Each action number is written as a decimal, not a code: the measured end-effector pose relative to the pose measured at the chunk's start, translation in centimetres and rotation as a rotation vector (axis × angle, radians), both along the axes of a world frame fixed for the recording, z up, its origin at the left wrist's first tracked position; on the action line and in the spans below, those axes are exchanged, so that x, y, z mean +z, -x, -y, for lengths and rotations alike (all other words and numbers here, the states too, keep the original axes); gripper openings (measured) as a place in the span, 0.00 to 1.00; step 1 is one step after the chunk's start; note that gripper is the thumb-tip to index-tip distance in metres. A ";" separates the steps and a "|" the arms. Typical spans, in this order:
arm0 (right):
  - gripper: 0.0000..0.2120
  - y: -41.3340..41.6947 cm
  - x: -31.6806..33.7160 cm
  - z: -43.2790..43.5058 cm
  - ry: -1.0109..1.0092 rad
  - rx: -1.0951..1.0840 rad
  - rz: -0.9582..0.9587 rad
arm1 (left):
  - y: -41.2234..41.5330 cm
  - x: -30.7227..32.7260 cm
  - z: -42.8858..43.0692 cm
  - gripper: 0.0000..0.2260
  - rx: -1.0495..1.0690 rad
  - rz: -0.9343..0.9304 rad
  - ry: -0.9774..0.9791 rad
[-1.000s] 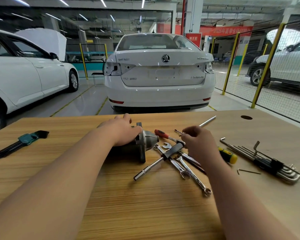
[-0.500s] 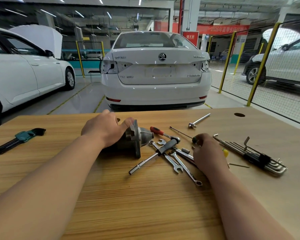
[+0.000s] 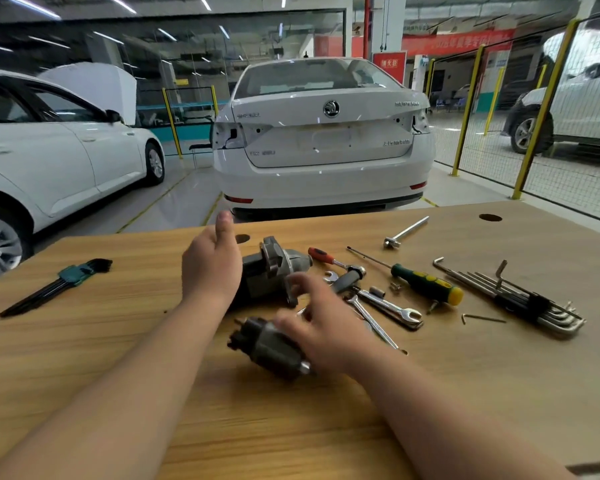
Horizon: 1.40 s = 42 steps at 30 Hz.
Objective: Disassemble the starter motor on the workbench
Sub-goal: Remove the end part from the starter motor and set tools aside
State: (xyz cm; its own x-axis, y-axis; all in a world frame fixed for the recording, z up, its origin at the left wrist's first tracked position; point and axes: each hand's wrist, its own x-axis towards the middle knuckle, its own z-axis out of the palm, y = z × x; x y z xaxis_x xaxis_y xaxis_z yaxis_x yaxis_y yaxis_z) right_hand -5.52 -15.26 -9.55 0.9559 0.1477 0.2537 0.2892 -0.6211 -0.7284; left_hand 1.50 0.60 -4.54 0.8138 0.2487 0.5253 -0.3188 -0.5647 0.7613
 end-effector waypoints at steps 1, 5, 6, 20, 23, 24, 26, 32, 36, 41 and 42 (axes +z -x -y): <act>0.30 0.4 -0.1 -1.2 0.152 0.038 0.033 | 0.1 -0.8 0.0 0.26 0.015 -0.010 -0.036; 0.33 1.9 -0.6 -5.0 0.455 0.160 0.160 | 0.7 -3.9 -0.8 0.23 0.069 -0.001 -0.015; 0.33 2.0 -0.7 -5.4 0.492 0.139 0.164 | 0.8 -4.2 -1.1 0.22 0.082 -0.019 0.062; 0.30 1.6 0.8 0.5 -0.234 0.094 0.026 | 3.4 -7.6 -6.5 0.06 0.022 -0.192 -0.047; 0.28 1.5 0.7 2.5 -0.406 0.039 0.018 | 4.0 -7.8 -6.0 0.06 0.049 -0.086 -0.253; 0.26 1.6 0.6 3.2 -0.454 0.026 0.012 | 4.2 -7.8 -5.7 0.09 0.079 -0.027 -0.344; 0.23 1.9 0.2 4.4 -0.565 0.010 -0.027 | 4.8 -7.6 -4.5 0.15 0.113 0.066 -0.490; 0.26 2.9 -0.9 5.9 -0.845 -0.060 -0.167 | 7.0 -6.2 2.1 0.20 -0.068 0.117 -0.563; 0.18 3.1 -1.0 6.2 -0.797 -0.064 -0.064 | 8.3 -5.5 7.1 0.18 -0.514 -0.197 -0.237; 0.25 2.8 -1.2 6.4 -0.630 -0.073 0.074 | 8.3 -6.2 8.7 0.24 -0.570 -0.185 -0.217; 0.25 2.8 -1.3 6.3 -0.588 -0.069 0.094 | 8.2 -6.6 8.6 0.27 -0.555 -0.162 -0.219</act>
